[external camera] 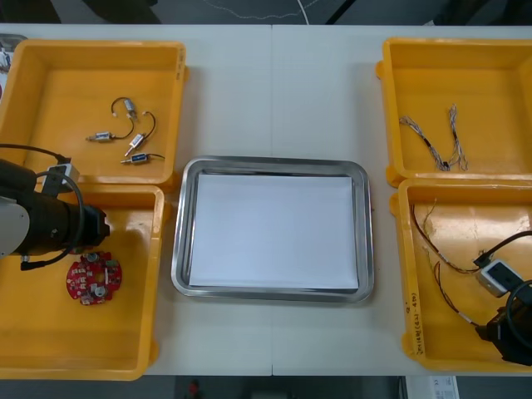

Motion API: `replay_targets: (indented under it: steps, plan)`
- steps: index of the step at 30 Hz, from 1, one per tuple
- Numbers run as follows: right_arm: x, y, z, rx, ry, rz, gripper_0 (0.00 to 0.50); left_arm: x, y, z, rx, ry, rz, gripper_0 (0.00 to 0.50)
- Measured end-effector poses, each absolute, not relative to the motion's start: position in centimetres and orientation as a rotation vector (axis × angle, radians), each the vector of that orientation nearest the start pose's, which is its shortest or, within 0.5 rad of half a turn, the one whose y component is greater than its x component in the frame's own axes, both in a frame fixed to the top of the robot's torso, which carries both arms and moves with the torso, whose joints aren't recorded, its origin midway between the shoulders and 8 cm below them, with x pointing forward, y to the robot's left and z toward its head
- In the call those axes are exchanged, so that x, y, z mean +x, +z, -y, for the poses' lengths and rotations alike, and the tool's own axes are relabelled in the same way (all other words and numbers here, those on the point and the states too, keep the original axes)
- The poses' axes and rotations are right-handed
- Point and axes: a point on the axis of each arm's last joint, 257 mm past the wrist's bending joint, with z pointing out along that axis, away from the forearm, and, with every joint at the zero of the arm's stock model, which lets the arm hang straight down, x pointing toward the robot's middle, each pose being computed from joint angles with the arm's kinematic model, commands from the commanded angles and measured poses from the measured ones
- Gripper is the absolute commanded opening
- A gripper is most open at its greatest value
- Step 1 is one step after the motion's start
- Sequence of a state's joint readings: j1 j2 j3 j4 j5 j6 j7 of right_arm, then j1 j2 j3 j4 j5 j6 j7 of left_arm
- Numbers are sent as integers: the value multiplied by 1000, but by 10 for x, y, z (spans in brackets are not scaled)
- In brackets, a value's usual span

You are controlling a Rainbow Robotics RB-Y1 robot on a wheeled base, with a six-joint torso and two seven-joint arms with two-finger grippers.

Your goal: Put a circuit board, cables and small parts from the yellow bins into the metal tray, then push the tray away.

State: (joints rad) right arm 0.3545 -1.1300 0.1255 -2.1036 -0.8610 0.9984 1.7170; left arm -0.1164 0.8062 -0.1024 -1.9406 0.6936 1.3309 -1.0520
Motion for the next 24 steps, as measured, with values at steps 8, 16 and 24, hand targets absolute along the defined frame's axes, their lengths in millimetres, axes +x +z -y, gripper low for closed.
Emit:
replay_targets:
  steps: [8, 16, 24]
  plan:
    - [300, -341, 365, -837, -61, -2605, 500, 435, -276, -331, -174, -105, -2591, 0]
    - [306, -342, 367, -871, -107, -2575, 500, 435, -275, -331, -174, -105, -2590, 0]
    - [306, -348, 358, -895, -101, -2573, 500, 420, -263, -325, -172, -138, -2637, 0]
